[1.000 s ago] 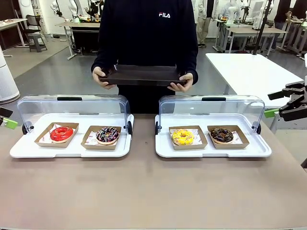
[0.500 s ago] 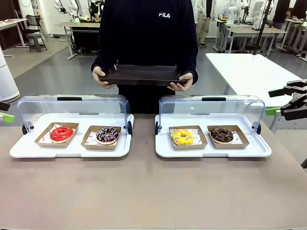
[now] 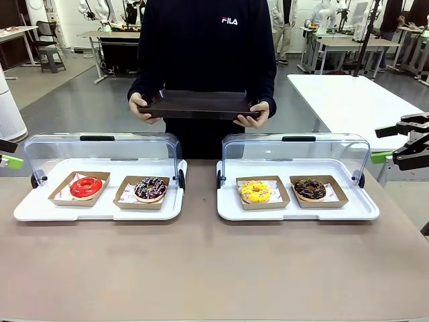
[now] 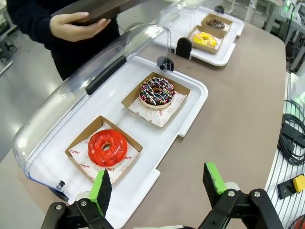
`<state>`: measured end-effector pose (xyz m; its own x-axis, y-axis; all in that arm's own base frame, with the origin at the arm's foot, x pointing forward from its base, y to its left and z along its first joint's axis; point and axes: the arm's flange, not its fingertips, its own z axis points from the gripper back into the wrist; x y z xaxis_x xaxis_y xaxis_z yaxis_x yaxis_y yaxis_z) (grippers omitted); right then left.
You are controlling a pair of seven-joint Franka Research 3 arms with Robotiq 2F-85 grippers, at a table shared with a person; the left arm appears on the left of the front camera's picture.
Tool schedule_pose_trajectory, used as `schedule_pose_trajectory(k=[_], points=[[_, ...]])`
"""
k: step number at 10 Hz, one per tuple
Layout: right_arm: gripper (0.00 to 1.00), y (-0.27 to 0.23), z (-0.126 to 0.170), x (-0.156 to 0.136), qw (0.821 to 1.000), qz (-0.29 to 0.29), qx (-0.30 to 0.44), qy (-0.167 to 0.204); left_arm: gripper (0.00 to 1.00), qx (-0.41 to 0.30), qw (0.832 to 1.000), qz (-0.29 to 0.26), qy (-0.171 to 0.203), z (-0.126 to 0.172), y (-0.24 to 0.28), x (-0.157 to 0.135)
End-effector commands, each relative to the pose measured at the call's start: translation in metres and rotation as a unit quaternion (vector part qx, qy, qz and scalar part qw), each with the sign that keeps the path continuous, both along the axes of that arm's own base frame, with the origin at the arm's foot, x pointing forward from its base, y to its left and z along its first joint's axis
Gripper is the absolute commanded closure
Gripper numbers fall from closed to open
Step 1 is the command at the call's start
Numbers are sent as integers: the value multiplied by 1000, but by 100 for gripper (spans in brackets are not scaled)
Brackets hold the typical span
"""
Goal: Provide the desired donut to the person.
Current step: Pick up and lift the Paper togo box containing the Donut pointed at by the person.
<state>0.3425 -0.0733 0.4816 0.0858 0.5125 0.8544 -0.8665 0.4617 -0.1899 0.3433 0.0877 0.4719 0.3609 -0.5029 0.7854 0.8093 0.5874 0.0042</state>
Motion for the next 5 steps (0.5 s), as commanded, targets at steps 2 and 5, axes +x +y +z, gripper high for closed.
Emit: schedule_pose_trajectory(k=[2, 5], points=[[0, -1, -1, 1, 1000, 3, 1, -2, 0, -6, 1000, 10, 1, 0, 4, 0], [0, -1, -1, 1, 1000, 3, 1, -2, 0, -6, 1000, 10, 1, 0, 4, 0]])
